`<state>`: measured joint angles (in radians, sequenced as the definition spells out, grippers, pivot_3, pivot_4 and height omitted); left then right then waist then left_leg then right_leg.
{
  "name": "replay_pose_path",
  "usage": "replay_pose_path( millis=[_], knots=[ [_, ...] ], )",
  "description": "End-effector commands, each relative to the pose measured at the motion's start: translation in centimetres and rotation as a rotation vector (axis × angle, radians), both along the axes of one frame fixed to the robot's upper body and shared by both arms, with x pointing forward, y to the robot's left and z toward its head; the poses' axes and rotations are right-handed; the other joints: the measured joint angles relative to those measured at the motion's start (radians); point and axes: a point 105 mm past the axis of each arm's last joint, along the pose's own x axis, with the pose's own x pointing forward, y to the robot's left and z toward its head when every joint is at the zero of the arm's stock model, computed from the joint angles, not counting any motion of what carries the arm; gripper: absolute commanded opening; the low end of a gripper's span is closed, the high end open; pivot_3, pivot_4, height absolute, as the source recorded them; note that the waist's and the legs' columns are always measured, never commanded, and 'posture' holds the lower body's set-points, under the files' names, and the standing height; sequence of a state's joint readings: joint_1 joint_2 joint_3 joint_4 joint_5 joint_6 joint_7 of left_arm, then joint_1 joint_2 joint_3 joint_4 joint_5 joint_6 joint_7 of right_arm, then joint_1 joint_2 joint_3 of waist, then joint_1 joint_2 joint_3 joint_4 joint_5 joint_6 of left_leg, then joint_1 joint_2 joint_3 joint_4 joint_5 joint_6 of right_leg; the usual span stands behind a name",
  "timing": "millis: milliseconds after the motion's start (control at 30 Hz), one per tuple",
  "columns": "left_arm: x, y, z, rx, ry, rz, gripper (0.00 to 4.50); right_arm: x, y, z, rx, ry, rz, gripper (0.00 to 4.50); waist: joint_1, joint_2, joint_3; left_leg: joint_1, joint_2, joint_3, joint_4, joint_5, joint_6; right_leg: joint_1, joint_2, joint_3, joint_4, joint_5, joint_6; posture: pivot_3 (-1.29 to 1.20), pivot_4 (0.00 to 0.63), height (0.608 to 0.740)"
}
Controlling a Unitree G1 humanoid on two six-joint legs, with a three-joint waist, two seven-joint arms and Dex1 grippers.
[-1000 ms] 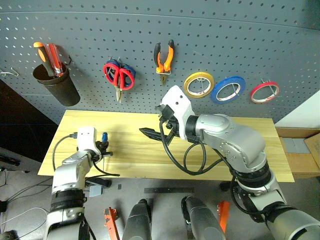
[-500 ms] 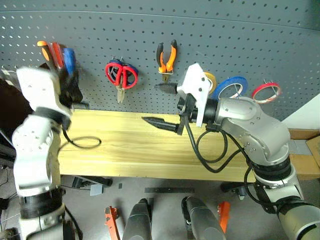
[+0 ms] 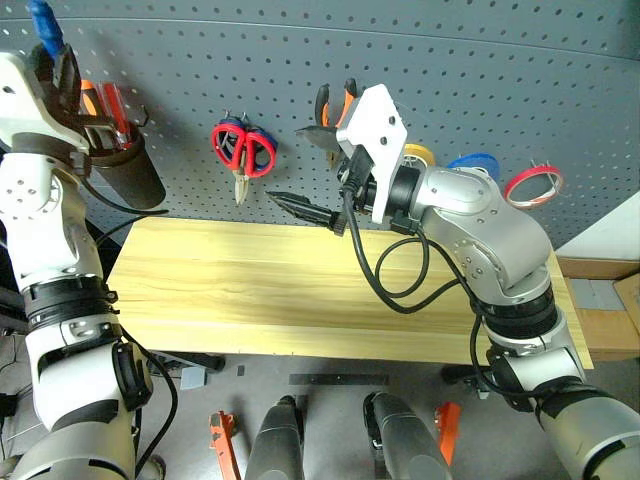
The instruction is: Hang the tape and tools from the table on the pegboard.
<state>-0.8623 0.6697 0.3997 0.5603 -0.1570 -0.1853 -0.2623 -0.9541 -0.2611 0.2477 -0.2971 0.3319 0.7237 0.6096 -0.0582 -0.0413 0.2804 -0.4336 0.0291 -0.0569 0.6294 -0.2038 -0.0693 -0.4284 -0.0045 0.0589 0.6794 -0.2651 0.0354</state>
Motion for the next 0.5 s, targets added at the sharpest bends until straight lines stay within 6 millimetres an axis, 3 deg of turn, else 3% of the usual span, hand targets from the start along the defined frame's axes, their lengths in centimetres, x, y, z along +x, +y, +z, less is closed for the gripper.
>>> replay_pose_path(
  millis=[33, 67, 100, 267, 367, 500],
  knots=[
    [-0.4, -0.2, 0.9, 0.020, -0.072, 0.017, 0.48, -1.1, 0.2, 1.5, 0.026, -0.063, 0.032, 4.50, -0.001, 0.000, 0.000, 0.000, 0.000, 0.000, 0.000, 0.000, 0.000, 0.000, 0.000, 0.000, 0.000, 0.000, 0.000, -0.08, 0.229, 0.740],
    [-0.6, -0.1, 0.8, 0.017, -0.081, 0.021, 0.48, -1.1, 0.2, 1.6, 0.029, -0.061, 0.035, 4.50, -0.001, 0.000, 0.000, 0.000, 0.000, 0.000, 0.000, 0.000, 0.000, 0.000, 0.000, 0.000, 0.000, 0.000, 0.000, -0.08, 0.229, 0.740],
    [-0.7, 0.0, 0.7, 0.013, -0.087, 0.026, 1.20, -1.1, 0.1, 1.6, 0.030, -0.060, 0.035, 4.50, -0.001, 0.000, 0.000, 0.000, 0.000, 0.000, 0.000, 0.000, 0.000, 0.000, 0.000, 0.000, 0.000, 0.000, 0.000, -0.08, 0.229, 0.740],
    [-1.4, 0.2, 0.6, -0.013, -0.114, 0.045, 2.81, -1.1, -0.1, 1.5, 0.034, -0.057, 0.038, 4.50, -0.004, 0.000, 0.000, 0.000, 0.001, 0.000, 0.000, 0.000, 0.000, -0.001, 0.000, 0.000, 0.001, 0.000, 0.000, -0.07, 0.214, 0.740],
    [-2.0, -0.2, 1.6, -0.021, -0.151, 0.051, 3.75, -1.1, -0.2, 1.5, 0.036, -0.059, 0.040, 4.50, -0.003, -0.001, -0.001, 0.000, 0.001, 0.000, 0.000, 0.000, 0.000, -0.001, 0.000, 0.000, 0.001, 0.000, 0.000, -0.07, 0.209, 0.740],
    [-3.2, -3.9, 4.2, 0.048, -0.222, -0.044, 3.75, -1.2, -1.1, 1.8, 0.046, -0.056, 0.045, 4.50, -0.001, -0.003, -0.002, -0.001, 0.000, 0.000, 0.001, 0.000, 0.000, -0.001, 0.000, 0.000, 0.001, 0.000, 0.000, -0.07, 0.192, 0.740]
  ],
)
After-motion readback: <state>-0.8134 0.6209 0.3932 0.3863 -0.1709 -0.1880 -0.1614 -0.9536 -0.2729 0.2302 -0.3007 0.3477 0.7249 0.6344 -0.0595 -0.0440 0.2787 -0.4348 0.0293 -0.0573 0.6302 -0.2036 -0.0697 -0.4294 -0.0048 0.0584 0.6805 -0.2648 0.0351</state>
